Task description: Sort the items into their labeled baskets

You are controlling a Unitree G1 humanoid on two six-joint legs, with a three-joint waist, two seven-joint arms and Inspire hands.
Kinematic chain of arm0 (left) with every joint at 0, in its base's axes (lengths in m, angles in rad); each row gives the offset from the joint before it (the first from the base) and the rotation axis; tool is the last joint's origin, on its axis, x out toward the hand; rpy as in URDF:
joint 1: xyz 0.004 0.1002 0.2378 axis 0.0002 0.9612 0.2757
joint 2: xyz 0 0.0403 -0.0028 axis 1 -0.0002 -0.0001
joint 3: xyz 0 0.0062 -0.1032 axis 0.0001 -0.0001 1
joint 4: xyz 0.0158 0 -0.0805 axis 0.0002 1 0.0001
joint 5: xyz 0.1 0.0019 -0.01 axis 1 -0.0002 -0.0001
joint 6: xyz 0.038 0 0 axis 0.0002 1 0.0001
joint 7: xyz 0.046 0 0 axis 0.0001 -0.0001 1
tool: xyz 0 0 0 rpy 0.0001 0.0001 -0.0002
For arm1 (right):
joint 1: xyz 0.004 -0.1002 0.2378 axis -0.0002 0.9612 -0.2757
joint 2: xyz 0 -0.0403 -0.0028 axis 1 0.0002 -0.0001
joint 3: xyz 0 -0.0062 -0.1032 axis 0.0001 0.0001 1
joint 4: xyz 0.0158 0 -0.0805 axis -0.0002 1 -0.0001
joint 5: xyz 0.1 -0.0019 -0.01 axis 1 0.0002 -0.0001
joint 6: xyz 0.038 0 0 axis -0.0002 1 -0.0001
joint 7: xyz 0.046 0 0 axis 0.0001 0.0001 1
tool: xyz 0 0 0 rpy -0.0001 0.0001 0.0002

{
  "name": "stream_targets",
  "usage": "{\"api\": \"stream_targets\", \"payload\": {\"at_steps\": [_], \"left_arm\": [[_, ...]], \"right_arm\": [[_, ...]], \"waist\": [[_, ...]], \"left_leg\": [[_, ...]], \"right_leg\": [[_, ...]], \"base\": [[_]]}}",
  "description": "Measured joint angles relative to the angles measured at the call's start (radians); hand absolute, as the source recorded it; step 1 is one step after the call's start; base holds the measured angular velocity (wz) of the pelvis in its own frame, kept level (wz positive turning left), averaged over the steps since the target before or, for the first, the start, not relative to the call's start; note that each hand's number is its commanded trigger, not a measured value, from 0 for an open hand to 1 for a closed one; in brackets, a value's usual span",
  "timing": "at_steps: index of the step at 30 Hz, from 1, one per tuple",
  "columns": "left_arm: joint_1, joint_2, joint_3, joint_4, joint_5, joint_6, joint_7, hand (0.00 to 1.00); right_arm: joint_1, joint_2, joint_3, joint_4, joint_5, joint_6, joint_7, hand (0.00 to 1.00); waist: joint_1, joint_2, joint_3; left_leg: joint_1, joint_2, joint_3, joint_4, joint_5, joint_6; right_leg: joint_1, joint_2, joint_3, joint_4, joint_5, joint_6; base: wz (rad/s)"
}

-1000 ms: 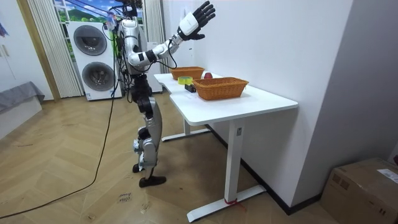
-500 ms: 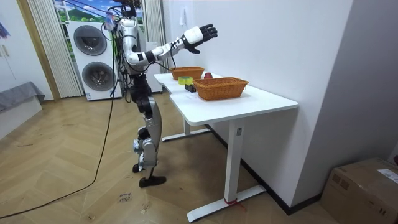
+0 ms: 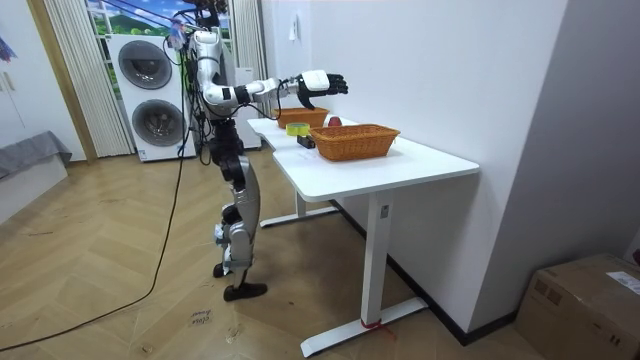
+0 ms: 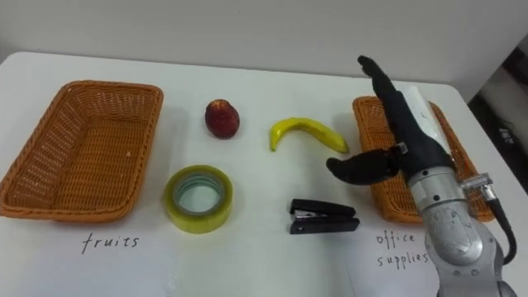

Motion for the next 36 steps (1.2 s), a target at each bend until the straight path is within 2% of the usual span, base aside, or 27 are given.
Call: {"api": "stream_targets", "payload": {"at_steps": [3,9,15,22,28,30,36], "left_arm": [[-0.001,0.000,0.000,0.000,0.000,0.000,-0.002,0.00],[0.000,0.000,0.000,0.000,0.000,0.000,-0.003,0.00],[-0.001,0.000,0.000,0.000,0.000,0.000,-0.003,0.00],[-0.005,0.000,-0.002,0.000,0.000,0.001,-0.003,0.00],[-0.015,0.000,-0.014,-0.015,-0.001,0.001,-0.003,0.00],[-0.018,0.000,-0.023,-0.029,-0.001,0.001,-0.002,0.00],[-0.019,0.000,-0.025,-0.040,-0.001,0.001,-0.002,0.00]], "right_arm": [[0.000,0.000,0.000,0.000,-0.003,0.018,0.046,0.00],[-0.001,0.000,0.000,0.000,-0.003,0.018,0.105,0.00],[-0.001,0.000,-0.001,0.000,-0.009,0.039,0.151,0.00],[-0.001,0.000,-0.001,0.000,-0.018,0.039,0.180,0.00],[0.000,0.004,0.010,0.002,-0.027,0.044,0.216,0.00],[0.000,0.004,0.021,0.002,-0.045,0.059,0.234,0.00],[0.000,0.005,0.038,0.002,-0.067,0.062,0.271,0.00]], "waist": [[0.004,-0.005,0.0009],[0.005,-0.012,0.0030],[0.005,-0.012,0.0032],[0.005,-0.010,0.0042],[0.026,-0.007,0.0062],[0.032,-0.007,0.0061],[0.032,-0.007,0.0057]], "left_leg": [[0.000,0.000,-0.001,0.001,0.000,0.000],[-0.001,0.000,-0.001,0.002,0.000,0.000],[-0.001,0.000,-0.001,0.001,0.000,0.000],[-0.002,0.000,-0.001,0.001,0.000,0.000],[-0.002,0.000,-0.001,0.001,0.000,0.000],[-0.002,0.000,-0.001,0.000,0.000,0.000],[-0.002,0.000,-0.002,-0.001,0.000,0.000]], "right_leg": [[0.000,0.000,-0.004,0.000,0.000,0.000],[0.000,-0.001,-0.005,0.000,0.000,0.000],[0.000,-0.001,-0.005,0.000,0.000,0.000],[0.000,-0.001,-0.006,-0.001,0.000,0.000],[-0.001,0.000,-0.005,-0.001,0.001,0.000],[-0.001,0.000,-0.005,-0.001,0.001,0.000],[-0.001,-0.001,-0.008,-0.002,0.001,0.000]], "base": [[0.00],[0.00],[0.00],[0.00],[0.00],[0.00],[0.00]]}}
